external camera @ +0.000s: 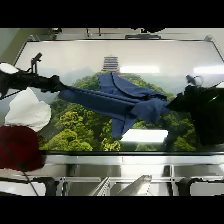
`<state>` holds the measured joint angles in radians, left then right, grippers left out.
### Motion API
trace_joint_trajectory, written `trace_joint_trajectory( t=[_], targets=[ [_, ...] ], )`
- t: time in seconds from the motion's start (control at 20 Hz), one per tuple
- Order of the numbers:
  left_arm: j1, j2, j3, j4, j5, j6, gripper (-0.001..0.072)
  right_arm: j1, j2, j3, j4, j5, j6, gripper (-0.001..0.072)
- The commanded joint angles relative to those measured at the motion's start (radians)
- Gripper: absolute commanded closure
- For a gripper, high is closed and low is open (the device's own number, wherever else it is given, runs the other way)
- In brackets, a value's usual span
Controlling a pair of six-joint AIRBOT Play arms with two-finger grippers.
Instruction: Fold the shirts.
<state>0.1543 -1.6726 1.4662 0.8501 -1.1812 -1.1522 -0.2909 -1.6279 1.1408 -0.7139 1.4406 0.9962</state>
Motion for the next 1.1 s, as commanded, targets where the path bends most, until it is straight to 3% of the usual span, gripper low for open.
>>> trace_joint_trajectory(
  t=[0.0,0.05,0.1,0.15,0.2,0.25,0.4,0.5,0.6,0.75,1.05],
  targets=[
    [-0.071,-0.153,0.16,-0.011,-0.014,-0.002,0.0687,0.104,0.004,-0.089,0.047,-0.122,-0.067,0.0694],
    [-0.078,-0.186,0.202,-0.011,-0.03,-0.003,0.0686,0.113,0.006,-0.084,0.049,-0.171,-0.066,0.0694],
    [-0.08,-0.209,0.238,-0.011,-0.06,-0.032,0.0632,0.112,0.007,-0.074,0.048,-0.209,-0.065,0.0683],
    [-0.076,-0.228,0.28,-0.01,-0.11,-0.079,0.0289,0.102,0.007,-0.059,0.049,-0.211,-0.052,0.0511],
    [-0.067,-0.241,0.319,-0.011,-0.176,-0.117,-0.0013,0.087,0.007,-0.038,0.048,-0.192,-0.041,0.0195],
    [-0.053,-0.247,0.354,-0.012,-0.257,-0.157,-0.0006,0.071,0.007,-0.017,0.048,-0.163,-0.023,0.0129],
    [-0.041,-0.227,0.344,-0.013,-0.448,-0.222,0.0002,0.011,0.02,0.004,0.034,-0.098,-0.002,0.013],
    [-0.086,-0.145,0.14,-0.014,-0.447,-0.214,0.0007,-0.016,0.02,-0.046,-0.006,-0.047,0.016,0.013],
    [-0.177,-0.027,-0.162,-0.041,-0.304,-0.154,0.0007,-0.027,0.019,-0.153,0.0,-0.045,0.026,0.0129],
    [-0.332,0.078,-0.516,-0.227,-0.023,-0.071,0.0007,-0.023,0.019,-0.235,0.003,-0.105,0.006,0.013],
    [-0.526,0.082,-0.67,-0.477,0.245,0.003,0.0008,-0.023,0.019,-0.235,0.18,-0.132,-0.07,0.0131]
  ],
)
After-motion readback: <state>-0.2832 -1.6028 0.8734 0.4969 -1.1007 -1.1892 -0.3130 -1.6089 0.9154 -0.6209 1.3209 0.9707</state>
